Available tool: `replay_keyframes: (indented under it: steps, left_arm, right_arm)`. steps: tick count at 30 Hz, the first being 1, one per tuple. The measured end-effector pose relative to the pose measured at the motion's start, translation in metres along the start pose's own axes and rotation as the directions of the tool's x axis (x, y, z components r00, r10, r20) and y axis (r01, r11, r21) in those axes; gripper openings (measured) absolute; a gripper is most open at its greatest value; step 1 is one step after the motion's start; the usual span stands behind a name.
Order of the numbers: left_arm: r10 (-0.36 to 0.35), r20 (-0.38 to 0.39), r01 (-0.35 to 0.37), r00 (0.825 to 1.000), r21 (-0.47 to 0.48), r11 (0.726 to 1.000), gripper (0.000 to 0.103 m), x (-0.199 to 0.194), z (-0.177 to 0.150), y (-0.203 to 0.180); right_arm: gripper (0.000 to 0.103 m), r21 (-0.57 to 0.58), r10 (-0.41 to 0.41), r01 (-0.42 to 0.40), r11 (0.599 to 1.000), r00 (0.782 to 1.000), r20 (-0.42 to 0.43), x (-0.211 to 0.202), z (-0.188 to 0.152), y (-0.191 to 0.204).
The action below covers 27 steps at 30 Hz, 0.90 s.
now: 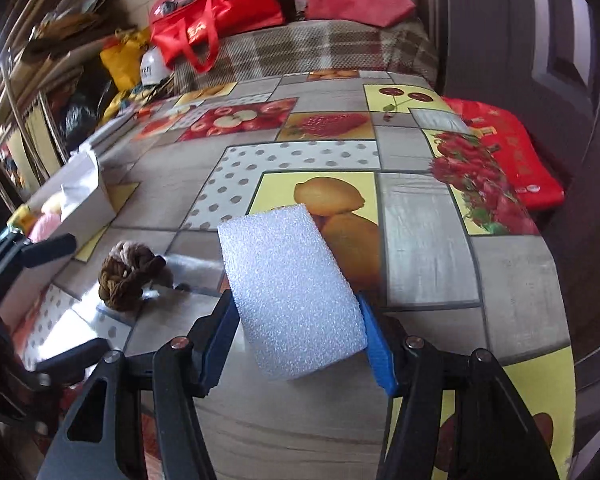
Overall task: Organize soft objects
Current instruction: 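Grasp the white foam block with the right tool while the left tool grasps the braided rope knot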
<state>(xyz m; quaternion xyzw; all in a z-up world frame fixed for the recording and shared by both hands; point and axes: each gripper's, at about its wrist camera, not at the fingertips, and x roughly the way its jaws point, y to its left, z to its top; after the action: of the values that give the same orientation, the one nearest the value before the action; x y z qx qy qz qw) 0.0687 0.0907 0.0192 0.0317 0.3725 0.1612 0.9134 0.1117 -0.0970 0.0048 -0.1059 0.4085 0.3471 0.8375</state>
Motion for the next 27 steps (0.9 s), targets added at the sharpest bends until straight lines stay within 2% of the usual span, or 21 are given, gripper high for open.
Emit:
replay_keyframes:
  steps: [3,5,6,7,8,11,16,24,27]
  left_arm:
    - [0.031,-0.059,-0.032,0.998,-0.003,0.999,0.096,0.019,0.007,0.000]
    - [0.009,-0.100,-0.012,0.995,-0.029,1.000,0.091,0.029,0.008,0.006]
    - [0.000,-0.102,-0.004,0.995,-0.044,0.999,0.083,0.030,0.009,0.008]
    - [-0.042,-0.102,0.036,0.994,-0.059,0.998,0.072,0.031,0.008,0.012]
    - [-0.064,-0.099,0.058,0.993,-0.065,0.996,0.054,0.031,0.008,0.012]
    - [-0.062,-0.075,0.059,0.995,-0.041,0.997,0.041,0.026,0.009,0.006]
    - [-0.036,0.073,0.035,0.997,0.026,0.999,0.040,-0.008,0.004,-0.009]
    - [-0.082,0.134,0.085,0.988,-0.011,0.996,0.039,-0.050,-0.023,-0.004]
    - [-0.083,0.171,0.083,0.982,0.005,0.997,0.039,-0.071,-0.038,-0.007]
  right_arm:
    - [0.060,0.005,0.000,0.000,1.000,1.000,0.005,0.000,-0.001,0.000]
    - [0.060,-0.002,-0.001,0.001,1.000,1.000,0.005,-0.001,-0.001,0.001]
    - [0.060,-0.008,-0.001,0.001,1.000,1.000,0.005,0.000,0.000,0.002]
    - [0.060,-0.012,-0.002,0.002,1.000,1.000,0.005,-0.001,-0.001,0.003]
    - [0.060,-0.016,-0.002,0.002,1.000,1.000,0.006,-0.001,-0.001,0.004]
    - [0.060,-0.020,-0.008,0.008,1.000,1.000,0.010,-0.001,-0.001,0.004]
    - [0.060,0.010,-0.033,0.033,0.999,0.999,0.036,-0.006,-0.002,-0.001]
    - [0.060,0.040,-0.076,0.072,0.997,0.991,0.106,-0.025,-0.010,0.001]
    - [0.060,0.065,-0.023,0.015,0.998,0.993,0.114,-0.033,-0.021,0.007]
